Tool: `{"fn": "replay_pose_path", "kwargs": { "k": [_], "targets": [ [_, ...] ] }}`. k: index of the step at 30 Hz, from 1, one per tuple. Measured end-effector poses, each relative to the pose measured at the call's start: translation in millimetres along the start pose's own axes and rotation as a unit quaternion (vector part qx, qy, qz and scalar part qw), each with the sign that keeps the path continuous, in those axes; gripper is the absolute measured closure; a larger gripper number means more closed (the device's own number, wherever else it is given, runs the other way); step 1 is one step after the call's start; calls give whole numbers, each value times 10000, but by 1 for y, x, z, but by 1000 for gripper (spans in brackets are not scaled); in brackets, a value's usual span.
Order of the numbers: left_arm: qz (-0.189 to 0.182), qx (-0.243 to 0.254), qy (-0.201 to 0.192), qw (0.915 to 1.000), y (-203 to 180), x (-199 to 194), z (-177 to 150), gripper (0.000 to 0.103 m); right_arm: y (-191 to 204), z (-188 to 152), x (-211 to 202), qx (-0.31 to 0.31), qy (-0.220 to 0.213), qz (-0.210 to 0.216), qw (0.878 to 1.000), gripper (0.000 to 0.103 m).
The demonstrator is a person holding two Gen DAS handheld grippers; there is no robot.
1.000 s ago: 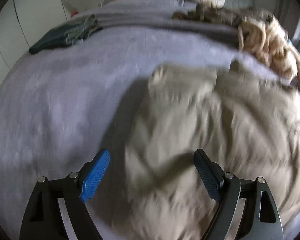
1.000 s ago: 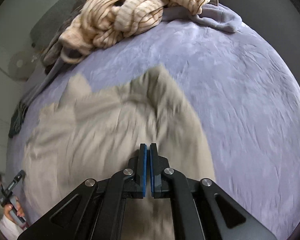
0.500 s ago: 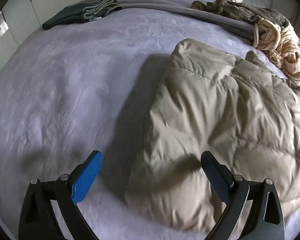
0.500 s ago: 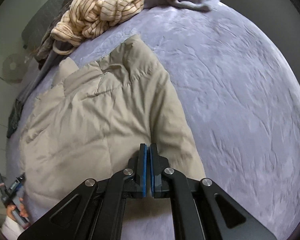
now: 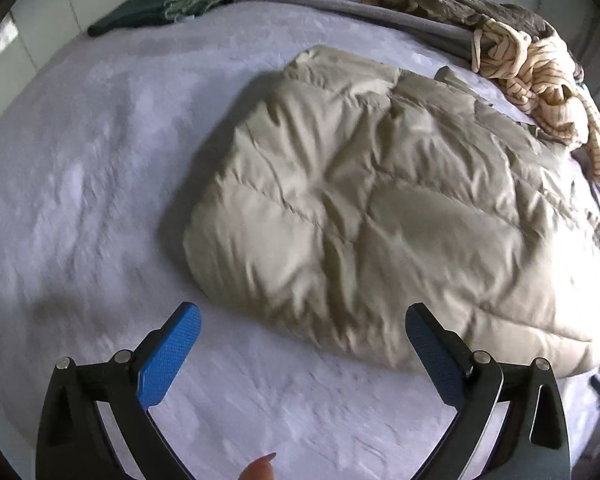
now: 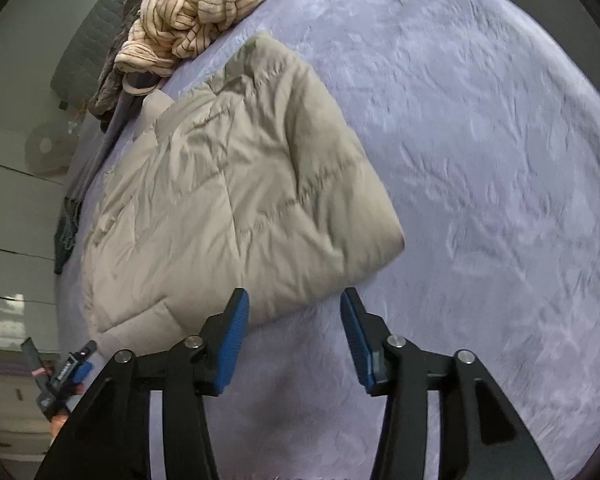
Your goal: Fold large clothes
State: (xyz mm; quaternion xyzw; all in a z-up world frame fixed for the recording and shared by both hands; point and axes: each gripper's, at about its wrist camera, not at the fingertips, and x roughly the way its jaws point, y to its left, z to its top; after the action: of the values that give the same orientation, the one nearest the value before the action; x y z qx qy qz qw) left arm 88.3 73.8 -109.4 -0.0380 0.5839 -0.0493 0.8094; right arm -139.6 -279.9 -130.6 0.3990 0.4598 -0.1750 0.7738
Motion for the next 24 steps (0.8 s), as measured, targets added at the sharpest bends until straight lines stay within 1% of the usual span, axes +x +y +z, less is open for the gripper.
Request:
{"fn": "replay_pose_path", "kwargs": {
  "k": [1, 2, 4, 6, 8, 9, 10, 11, 12, 13, 16, 17, 19, 20, 21, 22, 23, 24],
  "targets": [
    [4, -56, 13, 10000, -1, -1, -3, 1, -3, -2, 1, 64, 33, 94, 9999, 39],
    [29, -147, 4, 9999, -1, -2, -6, 1, -5, -4, 1, 135, 66, 214, 9997, 36],
    [37, -238, -73, 9997, -1, -5, -11, 1, -11, -5, 3, 250, 123, 452, 9986, 21],
    [21, -275, -160, 9995, -2, -7, -18, 1, -15, -6, 5, 333, 154, 624, 9974, 20],
    [-51, -318, -66, 9995, -1, -4, -21, 1, -18, -7, 9, 374, 218, 676, 9968, 20],
    [-148, -389, 28, 9991, 0, -1, -23, 1, -20, -7, 11, 411, 236, 691, 9965, 19],
    [-233, -451, 108, 9987, 2, 2, -24, 1, -23, -8, 12, 464, 252, 736, 9959, 13],
    [-320, -544, 191, 9978, 5, 3, -25, 1, -25, -9, 13, 527, 268, 792, 9951, 12],
    [-364, -670, 220, 9968, 9, 5, -27, 1, -27, -11, 14, 601, 276, 856, 9941, 12],
    [-367, -751, 167, 9964, 13, 5, -27, 1, -28, -14, 17, 670, 300, 914, 9931, 12],
    [-522, -781, 220, 9953, 22, 11, -28, 1, -25, -19, 25, 706, 362, 914, 9926, 11],
    [-722, -822, 347, 9934, 27, 18, -28, 1, -23, -21, 28, 742, 367, 961, 9919, 11],
    [-1019, -931, 418, 9896, 34, 22, -27, 1, -20, -23, 33, 844, 346, 1086, 9899, 11],
    [-1228, -1012, 432, 9863, 38, 25, -26, 1, -19, -24, 36, 899, 334, 1162, 9886, 11],
    [-1492, -1123, 467, 9813, 43, 28, -25, 1, -17, -25, 40, 972, 322, 1235, 9871, 11],
    [-1679, -1212, 501, 9770, 46, 31, -26, 1, -16, -25, 43, 1046, 294, 1303, 9855, 11],
    [-1944, -1366, 567, 9697, 51, 36, -26, 1, -15, -26, 46, 1121, 266, 1372, 9838, 11],
    [-2109, -1474, 615, 9644, 55, 40, -26, 1, -14, -26, 49, 1233, 234, 1473, 9811, 11]
  ]
}}
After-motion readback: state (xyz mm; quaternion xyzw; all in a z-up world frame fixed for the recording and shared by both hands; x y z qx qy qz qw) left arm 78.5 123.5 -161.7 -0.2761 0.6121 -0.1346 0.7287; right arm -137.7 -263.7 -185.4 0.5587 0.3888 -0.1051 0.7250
